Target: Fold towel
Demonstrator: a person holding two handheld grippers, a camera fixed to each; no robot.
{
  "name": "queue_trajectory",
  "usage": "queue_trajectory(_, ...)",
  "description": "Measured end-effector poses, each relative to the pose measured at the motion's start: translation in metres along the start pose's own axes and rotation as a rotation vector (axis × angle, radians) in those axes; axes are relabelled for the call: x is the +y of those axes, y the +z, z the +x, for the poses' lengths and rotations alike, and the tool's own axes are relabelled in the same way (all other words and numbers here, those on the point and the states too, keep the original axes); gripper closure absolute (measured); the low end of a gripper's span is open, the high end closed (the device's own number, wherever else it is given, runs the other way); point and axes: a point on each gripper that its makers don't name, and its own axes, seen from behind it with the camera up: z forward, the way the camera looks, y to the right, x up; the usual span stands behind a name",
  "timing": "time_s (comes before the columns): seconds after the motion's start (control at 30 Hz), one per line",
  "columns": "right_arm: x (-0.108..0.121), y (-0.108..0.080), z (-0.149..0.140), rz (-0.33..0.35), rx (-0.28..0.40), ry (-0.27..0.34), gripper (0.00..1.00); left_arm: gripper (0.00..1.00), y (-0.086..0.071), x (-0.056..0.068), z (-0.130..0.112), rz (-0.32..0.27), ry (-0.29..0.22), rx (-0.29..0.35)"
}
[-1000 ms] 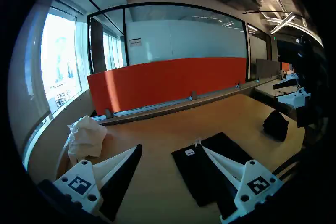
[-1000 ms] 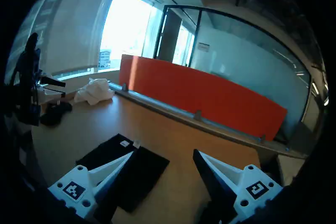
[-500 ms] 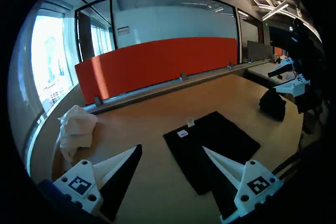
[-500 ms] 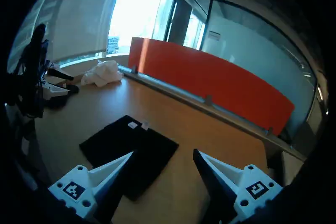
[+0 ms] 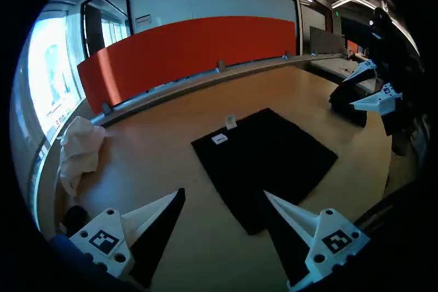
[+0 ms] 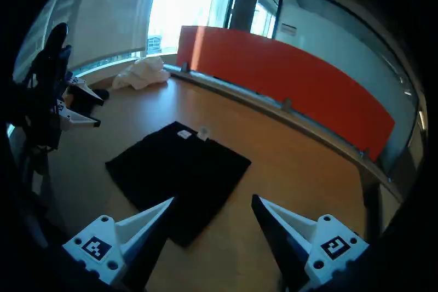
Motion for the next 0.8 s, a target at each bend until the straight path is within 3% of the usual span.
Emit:
queue_trajectory(0.3, -0.019, 0.024, -0.044, 0.040, -0.069, 0.010, 0.00, 0.05, 0.028, 0.018, -0.045, -0.041, -0.007, -0.089)
queue_trajectory(0.63, -0.035, 0.039, -0.082, 0.070, -0.132, 0.016, 0.00, 0.05, 0.044, 0.034, -0.085, -0.082, -0.002, -0.176)
queue_trajectory(0.8, -0.043, 0.043, -0.094, 0.096, -0.158, 0.019, 0.06, 0.05, 0.049, 0.039, -0.093, -0.100, 0.011, -0.198)
